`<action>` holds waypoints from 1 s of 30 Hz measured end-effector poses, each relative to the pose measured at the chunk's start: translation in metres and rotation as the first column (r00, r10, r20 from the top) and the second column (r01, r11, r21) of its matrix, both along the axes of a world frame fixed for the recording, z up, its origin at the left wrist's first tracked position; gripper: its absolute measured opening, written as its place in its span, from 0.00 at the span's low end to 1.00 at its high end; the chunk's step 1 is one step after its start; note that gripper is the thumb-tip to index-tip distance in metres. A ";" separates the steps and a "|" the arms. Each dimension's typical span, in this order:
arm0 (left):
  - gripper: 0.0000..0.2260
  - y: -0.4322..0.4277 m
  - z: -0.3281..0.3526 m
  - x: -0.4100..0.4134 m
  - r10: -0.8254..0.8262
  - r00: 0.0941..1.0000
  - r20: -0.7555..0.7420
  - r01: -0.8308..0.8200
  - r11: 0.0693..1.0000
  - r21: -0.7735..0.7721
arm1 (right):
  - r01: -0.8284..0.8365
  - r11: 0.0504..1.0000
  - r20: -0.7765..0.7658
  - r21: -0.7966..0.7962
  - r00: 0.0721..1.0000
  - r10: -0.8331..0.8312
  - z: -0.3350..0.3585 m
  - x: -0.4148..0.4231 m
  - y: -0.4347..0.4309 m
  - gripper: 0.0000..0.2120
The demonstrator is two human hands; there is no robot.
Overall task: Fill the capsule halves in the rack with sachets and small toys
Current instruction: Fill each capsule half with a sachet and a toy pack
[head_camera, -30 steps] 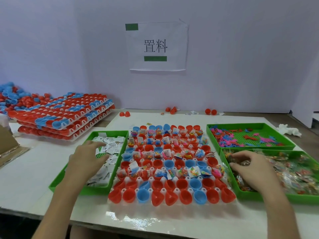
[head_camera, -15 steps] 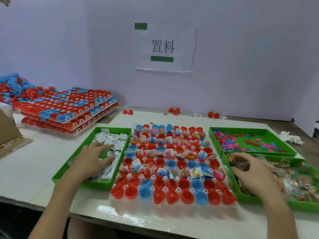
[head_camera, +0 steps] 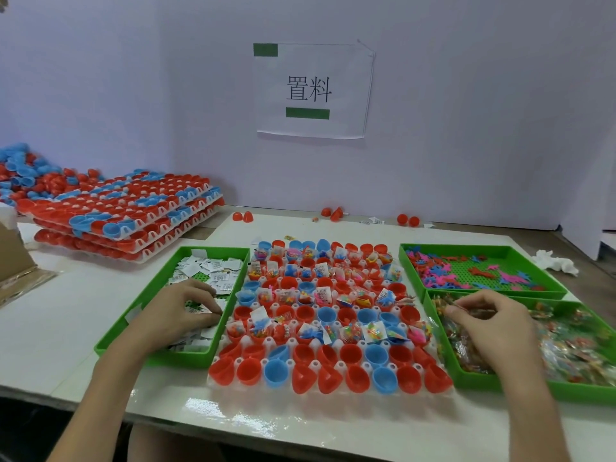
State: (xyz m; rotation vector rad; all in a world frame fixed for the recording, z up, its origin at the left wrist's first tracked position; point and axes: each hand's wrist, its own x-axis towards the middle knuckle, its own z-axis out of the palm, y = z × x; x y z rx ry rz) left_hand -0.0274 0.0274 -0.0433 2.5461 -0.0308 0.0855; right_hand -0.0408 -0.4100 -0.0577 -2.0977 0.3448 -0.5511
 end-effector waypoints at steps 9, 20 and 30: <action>0.10 -0.001 -0.003 0.000 0.028 0.999 0.044 -0.029 0.999 0.018 | 0.008 0.995 0.088 0.100 0.996 -0.017 0.000 -0.001 -0.001 0.02; 0.07 -0.001 -0.003 -0.002 0.075 0.994 0.073 -0.070 0.995 -0.074 | 0.041 0.979 0.126 0.200 0.990 -0.067 -0.001 -0.001 -0.002 0.02; 0.08 0.007 -0.005 -0.003 0.248 0.946 0.210 -0.166 0.924 -0.345 | 0.031 0.931 0.252 0.365 0.959 -0.131 0.010 -0.010 0.003 0.06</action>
